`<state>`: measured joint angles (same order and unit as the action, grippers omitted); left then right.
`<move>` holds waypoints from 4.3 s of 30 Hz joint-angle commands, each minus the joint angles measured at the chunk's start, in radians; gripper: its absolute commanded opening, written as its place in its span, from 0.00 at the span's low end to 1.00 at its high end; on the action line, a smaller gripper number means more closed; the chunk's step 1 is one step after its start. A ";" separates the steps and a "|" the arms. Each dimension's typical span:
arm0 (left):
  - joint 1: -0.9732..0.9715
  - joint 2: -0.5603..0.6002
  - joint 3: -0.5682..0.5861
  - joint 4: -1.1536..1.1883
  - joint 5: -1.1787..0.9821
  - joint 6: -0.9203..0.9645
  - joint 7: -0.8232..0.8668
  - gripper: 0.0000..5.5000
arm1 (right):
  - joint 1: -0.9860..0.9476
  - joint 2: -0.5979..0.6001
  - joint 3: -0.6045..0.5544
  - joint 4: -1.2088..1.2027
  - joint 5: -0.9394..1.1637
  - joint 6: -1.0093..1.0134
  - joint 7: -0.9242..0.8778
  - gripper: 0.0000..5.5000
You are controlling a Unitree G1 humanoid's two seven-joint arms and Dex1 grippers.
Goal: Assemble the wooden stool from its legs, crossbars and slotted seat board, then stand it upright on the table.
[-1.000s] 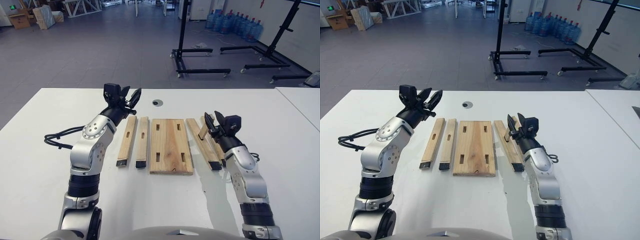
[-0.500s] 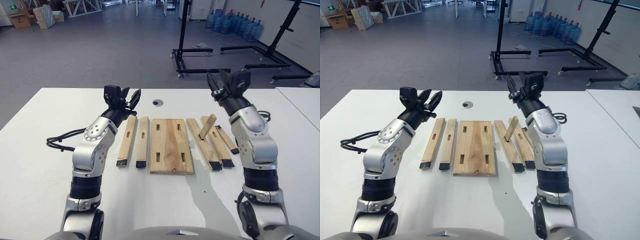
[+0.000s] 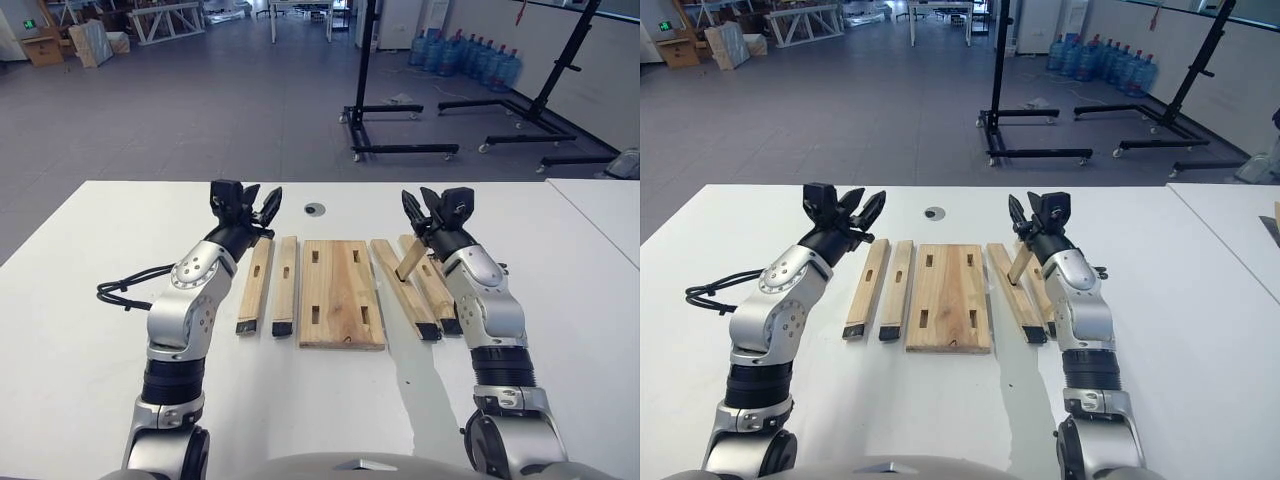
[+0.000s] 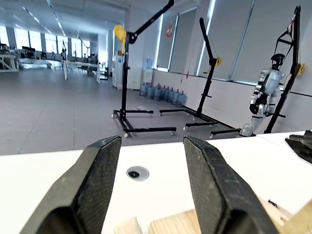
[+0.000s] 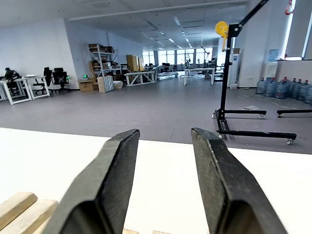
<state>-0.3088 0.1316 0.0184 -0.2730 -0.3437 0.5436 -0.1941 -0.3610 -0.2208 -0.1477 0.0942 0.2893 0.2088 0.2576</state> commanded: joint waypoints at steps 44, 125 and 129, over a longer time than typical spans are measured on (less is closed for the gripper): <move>0.040 0.041 0.052 -0.006 0.030 0.017 0.010 0.42 | 0.610 -0.050 0.160 -0.328 -0.145 0.216 -0.039 0.49; -0.064 0.213 0.356 0.001 -1.220 0.251 0.537 0.18 | 0.555 -0.089 0.242 -0.489 -0.153 -0.052 0.089 0.57; 0.093 0.265 0.370 -0.066 -1.302 0.282 0.587 0.18 | 0.624 -0.088 0.214 -0.509 -0.164 -0.053 0.065 0.57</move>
<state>-0.2783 0.3731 0.3851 -0.3025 -1.6103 0.8130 0.3588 0.2421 -0.3030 0.0809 -0.4019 0.1355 0.1501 0.3317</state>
